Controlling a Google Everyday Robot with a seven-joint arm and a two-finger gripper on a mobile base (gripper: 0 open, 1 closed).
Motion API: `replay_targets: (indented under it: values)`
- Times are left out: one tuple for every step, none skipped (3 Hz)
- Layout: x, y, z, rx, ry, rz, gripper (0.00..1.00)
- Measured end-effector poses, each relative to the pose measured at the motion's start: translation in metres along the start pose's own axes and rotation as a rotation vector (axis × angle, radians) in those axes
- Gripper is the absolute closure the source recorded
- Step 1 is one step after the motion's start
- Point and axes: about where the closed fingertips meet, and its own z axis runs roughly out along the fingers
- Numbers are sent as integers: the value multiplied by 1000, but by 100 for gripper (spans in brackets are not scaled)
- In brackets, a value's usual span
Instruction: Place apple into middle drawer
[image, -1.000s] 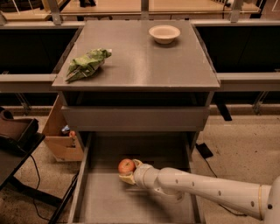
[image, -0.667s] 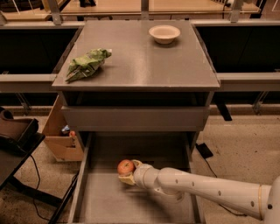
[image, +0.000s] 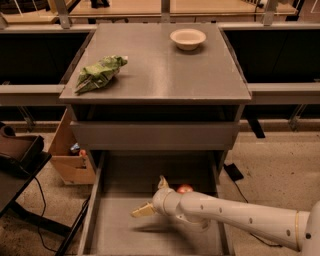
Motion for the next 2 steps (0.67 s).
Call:
replay_targets:
  values:
    - [-6, 3, -2, -13, 2, -16, 0]
    - [-3, 33, -13, -92, 71, -3, 0]
